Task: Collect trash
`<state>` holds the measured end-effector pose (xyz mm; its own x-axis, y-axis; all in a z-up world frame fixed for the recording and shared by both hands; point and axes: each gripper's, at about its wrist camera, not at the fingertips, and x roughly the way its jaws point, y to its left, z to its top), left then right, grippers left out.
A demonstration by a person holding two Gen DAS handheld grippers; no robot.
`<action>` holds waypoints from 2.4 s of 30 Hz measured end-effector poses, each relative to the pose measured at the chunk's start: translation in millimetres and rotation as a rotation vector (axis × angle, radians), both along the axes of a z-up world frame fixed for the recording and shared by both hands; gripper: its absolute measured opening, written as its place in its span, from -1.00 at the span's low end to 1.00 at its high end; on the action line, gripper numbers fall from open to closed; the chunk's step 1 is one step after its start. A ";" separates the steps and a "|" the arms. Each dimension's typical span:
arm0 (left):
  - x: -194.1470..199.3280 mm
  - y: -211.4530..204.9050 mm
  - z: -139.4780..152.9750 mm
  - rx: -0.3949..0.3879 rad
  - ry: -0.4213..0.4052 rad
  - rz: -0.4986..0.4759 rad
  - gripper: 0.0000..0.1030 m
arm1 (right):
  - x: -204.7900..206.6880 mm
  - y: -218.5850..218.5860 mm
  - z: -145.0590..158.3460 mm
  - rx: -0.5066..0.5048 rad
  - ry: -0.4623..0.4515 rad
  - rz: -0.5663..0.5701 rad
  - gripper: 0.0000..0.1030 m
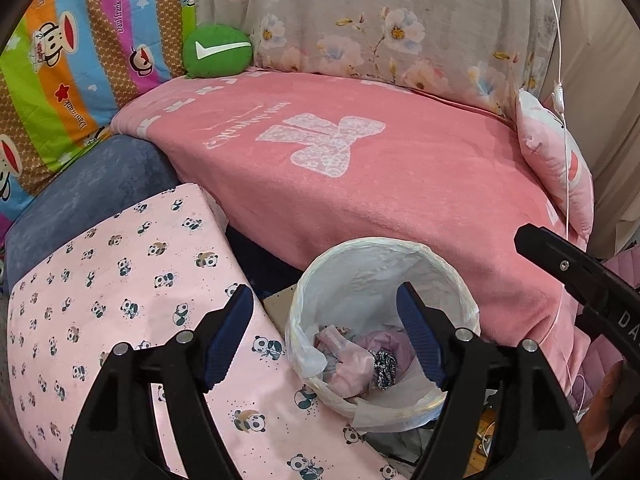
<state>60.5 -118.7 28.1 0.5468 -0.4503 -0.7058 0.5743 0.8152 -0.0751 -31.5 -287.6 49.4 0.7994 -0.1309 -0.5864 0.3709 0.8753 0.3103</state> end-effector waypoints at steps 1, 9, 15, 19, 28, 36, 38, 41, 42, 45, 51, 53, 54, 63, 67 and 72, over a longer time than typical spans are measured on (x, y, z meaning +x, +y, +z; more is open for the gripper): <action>0.0 1.9 -0.2 -0.002 0.000 0.005 0.39 | -0.3 1.6 0.1 -0.007 0.005 0.004 -0.43; -4.9 23.7 -2.4 0.001 -0.028 0.070 0.53 | -4.2 16.3 -6.7 -0.061 0.061 0.033 -0.28; -10.6 36.7 -6.5 0.017 -0.052 0.109 0.68 | -8.4 32.2 -13.2 -0.098 0.093 0.037 -0.05; -15.1 45.7 -11.5 0.032 -0.063 0.129 0.73 | -12.2 43.9 -20.1 -0.145 0.111 0.039 0.11; -25.5 60.6 -25.6 0.046 -0.059 0.183 0.75 | -20.1 60.8 -33.9 -0.187 0.163 0.044 0.26; -30.4 71.5 -37.7 0.050 -0.044 0.226 0.75 | -28.0 70.1 -52.6 -0.191 0.208 0.039 0.38; -31.7 72.6 -40.4 0.054 -0.042 0.231 0.75 | -29.4 71.1 -56.4 -0.185 0.210 0.033 0.53; -33.7 72.7 -43.5 0.057 -0.036 0.232 0.75 | -31.5 72.9 -61.5 -0.192 0.214 0.026 0.60; -34.8 72.3 -44.4 0.059 -0.034 0.231 0.75 | -32.5 73.8 -63.2 -0.199 0.214 0.022 0.62; -38.5 71.4 -46.7 0.062 -0.034 0.227 0.75 | -35.7 74.0 -67.9 -0.208 0.215 0.016 0.66; -43.0 68.4 -51.0 0.070 -0.027 0.221 0.76 | -38.9 70.8 -74.7 -0.207 0.227 0.024 0.80; -44.3 67.3 -52.4 0.072 -0.025 0.220 0.76 | -40.0 71.5 -78.7 -0.208 0.234 0.028 0.85; -44.9 67.0 -53.2 0.073 -0.025 0.219 0.76 | -40.3 71.6 -78.7 -0.208 0.235 0.027 0.92; -47.4 64.3 -57.9 0.075 -0.017 0.222 0.76 | -43.8 68.4 -87.6 -0.199 0.247 0.020 0.90; -48.4 62.0 -60.3 0.081 -0.013 0.220 0.82 | -45.4 64.7 -90.7 -0.198 0.248 0.011 0.90; -48.4 60.3 -62.3 0.089 -0.007 0.227 0.83 | -46.7 63.2 -89.2 -0.200 0.248 0.004 0.90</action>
